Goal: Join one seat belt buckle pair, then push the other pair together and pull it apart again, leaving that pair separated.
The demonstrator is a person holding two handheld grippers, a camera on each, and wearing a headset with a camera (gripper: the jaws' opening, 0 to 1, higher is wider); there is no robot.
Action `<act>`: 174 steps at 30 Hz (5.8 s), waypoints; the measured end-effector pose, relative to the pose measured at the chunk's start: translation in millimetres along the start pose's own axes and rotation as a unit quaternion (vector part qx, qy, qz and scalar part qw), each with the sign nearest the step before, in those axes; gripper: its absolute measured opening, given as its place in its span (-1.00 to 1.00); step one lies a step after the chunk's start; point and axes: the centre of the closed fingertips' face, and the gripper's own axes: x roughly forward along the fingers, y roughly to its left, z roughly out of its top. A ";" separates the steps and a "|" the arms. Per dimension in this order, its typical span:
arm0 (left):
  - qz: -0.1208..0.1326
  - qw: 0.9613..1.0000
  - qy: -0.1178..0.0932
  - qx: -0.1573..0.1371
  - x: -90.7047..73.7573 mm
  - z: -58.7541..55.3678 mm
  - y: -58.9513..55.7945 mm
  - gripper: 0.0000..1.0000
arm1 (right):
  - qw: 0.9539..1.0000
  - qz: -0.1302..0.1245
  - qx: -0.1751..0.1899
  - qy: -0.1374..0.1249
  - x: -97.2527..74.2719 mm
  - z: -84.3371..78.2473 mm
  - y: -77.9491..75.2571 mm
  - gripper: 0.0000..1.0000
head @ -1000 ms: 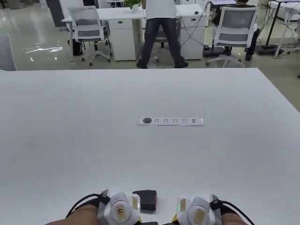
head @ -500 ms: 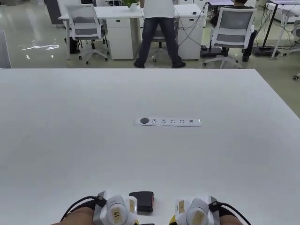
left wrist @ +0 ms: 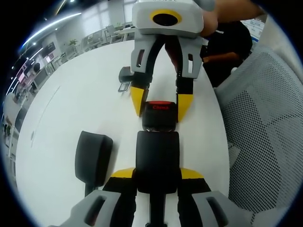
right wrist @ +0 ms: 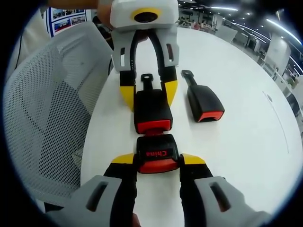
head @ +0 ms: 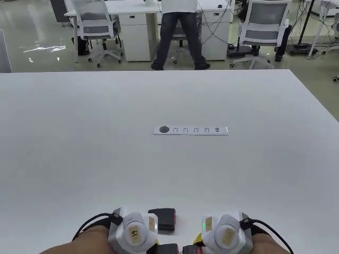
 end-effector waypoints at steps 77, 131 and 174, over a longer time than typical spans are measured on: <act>0.039 0.997 0.013 0.065 -10.1 8.5 93.4 -0.35 | 0.997 -0.049 0.021 0.054 -66.6 -80.9 -87.7 -0.35; 0.015 0.998 0.012 0.053 -1.8 6.5 92.8 -0.36 | 0.998 -0.038 -0.028 0.035 -9.5 -8.3 -89.3 -0.36; -0.003 0.998 0.015 0.055 -0.1 7.1 95.9 -0.38 | 0.999 -0.031 -0.020 -0.002 11.0 16.8 -92.6 -0.40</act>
